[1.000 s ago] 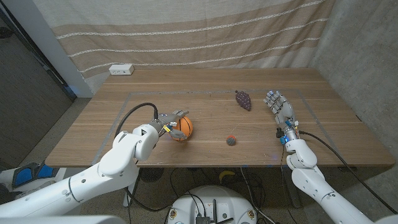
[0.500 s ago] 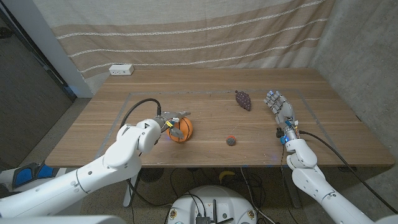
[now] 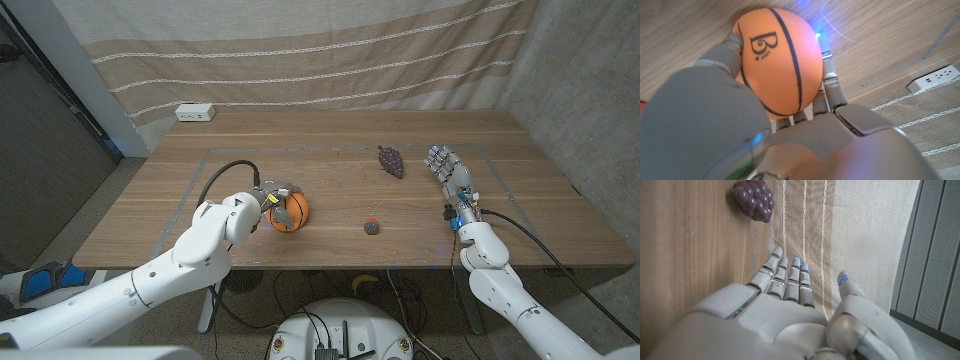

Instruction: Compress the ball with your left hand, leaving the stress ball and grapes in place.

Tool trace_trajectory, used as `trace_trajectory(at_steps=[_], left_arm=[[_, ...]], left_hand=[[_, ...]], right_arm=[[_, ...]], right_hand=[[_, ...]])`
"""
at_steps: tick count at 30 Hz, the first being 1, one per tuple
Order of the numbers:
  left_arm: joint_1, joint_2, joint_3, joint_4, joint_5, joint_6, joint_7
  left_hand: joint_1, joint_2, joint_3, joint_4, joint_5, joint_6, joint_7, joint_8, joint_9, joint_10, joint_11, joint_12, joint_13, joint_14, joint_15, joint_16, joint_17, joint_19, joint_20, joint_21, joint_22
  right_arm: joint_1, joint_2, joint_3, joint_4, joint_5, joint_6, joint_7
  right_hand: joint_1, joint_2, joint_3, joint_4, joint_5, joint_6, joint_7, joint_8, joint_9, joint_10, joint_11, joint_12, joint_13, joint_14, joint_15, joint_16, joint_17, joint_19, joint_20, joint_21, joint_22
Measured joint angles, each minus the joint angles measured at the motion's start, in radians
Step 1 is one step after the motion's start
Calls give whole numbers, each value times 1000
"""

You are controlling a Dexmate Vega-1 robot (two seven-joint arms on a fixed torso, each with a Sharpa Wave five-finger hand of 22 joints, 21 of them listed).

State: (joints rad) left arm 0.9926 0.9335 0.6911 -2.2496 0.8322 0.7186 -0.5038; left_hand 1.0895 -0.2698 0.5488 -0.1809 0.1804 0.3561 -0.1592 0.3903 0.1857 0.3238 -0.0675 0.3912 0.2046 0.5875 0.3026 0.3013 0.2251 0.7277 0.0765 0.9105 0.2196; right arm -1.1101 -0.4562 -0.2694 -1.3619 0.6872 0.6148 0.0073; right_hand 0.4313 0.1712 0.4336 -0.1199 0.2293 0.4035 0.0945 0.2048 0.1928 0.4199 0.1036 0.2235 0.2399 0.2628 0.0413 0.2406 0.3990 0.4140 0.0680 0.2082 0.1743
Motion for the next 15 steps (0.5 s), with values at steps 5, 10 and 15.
trace_trajectory(at_steps=[5, 10, 15], left_arm=[[25, 0, -18, 7, -61, -21, 115], [51, 4, -41, 11, -110, -47, 202], [71, 6, -64, 12, -156, -67, 272]], left_hand=[[15, -15, -5, 2, -1, 53, -20, 0, 6, 53, -14, 0, 4, 28, -2, 22, 18, 21, -21, 15, -9], [15, -15, -13, 3, -3, 140, -36, 0, 8, 127, -23, 0, 11, 62, -11, 31, 28, 47, -45, 24, -16], [15, -15, -15, 1, -4, 222, -46, 0, 8, 183, -35, -1, 17, 97, -28, 36, 33, 73, -71, 25, -15]], right_arm=[[4, 1, -1, 8, -1, 0, -1], [7, 4, -1, 15, -2, 0, -2], [9, 6, -1, 19, -2, 3, -2]], right_hand=[[-18, -8, 0, 0, 0, 0, 0, 0, 0, 0, 0, 0, 4, 0, 0, 0, 0, 0, 0, 0, 0], [-18, -8, 0, 0, 0, 0, 0, 0, 0, 0, 0, 0, 4, 0, 0, 0, 0, 0, 0, 0, 0], [-18, -8, 0, 0, 0, 0, 0, 0, 0, 0, 0, 0, 4, 0, 0, 0, 0, 0, 0, 0, 0]])
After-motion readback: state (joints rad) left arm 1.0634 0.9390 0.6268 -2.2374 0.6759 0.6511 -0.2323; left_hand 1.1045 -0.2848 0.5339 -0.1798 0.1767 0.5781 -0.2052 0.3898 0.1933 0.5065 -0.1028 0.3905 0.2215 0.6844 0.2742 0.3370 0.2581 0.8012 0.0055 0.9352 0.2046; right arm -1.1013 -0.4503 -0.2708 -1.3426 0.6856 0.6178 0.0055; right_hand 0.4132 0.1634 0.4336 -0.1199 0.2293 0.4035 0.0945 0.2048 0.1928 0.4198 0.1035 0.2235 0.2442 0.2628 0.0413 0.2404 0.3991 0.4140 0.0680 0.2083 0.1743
